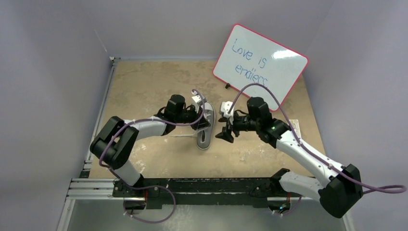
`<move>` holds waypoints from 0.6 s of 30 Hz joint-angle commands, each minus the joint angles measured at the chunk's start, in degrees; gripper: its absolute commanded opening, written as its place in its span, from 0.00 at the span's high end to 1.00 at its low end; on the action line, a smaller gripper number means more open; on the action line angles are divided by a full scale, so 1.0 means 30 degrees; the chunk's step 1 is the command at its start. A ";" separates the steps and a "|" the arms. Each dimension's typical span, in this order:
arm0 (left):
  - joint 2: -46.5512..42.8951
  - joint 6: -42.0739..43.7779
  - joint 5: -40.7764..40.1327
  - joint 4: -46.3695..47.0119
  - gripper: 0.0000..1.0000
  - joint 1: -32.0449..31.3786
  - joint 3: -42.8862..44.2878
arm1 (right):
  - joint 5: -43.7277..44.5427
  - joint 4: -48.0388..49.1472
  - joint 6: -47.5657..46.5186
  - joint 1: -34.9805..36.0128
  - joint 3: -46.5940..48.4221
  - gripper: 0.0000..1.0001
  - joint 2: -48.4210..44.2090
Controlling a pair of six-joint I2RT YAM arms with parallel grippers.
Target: Tie the shoes
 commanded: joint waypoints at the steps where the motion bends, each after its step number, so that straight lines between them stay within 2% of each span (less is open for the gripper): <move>1: 0.1212 0.0209 0.2584 -0.1613 1.00 0.0604 0.2213 | 0.0258 0.0578 -0.9453 0.1914 0.0270 0.31 -0.0409; 3: 0.1638 0.0472 0.3041 -0.2044 1.00 0.0838 0.2600 | 0.0712 -0.0522 -1.2015 0.3178 0.0948 0.33 0.0115; 9: 0.2634 0.1991 0.3741 -0.3925 1.00 0.1219 0.3777 | 0.3283 -0.1751 -1.5845 0.6186 0.3062 0.36 0.3242; 14: 0.3120 0.1498 0.3623 -0.3755 1.00 0.1235 0.4063 | 0.6011 -0.2580 -1.7750 0.8420 0.4812 0.39 0.6489; 18: 0.3139 0.1478 0.3692 -0.3797 1.00 0.1220 0.4016 | 0.8921 -0.3149 -1.8624 0.9472 0.6667 0.47 0.9305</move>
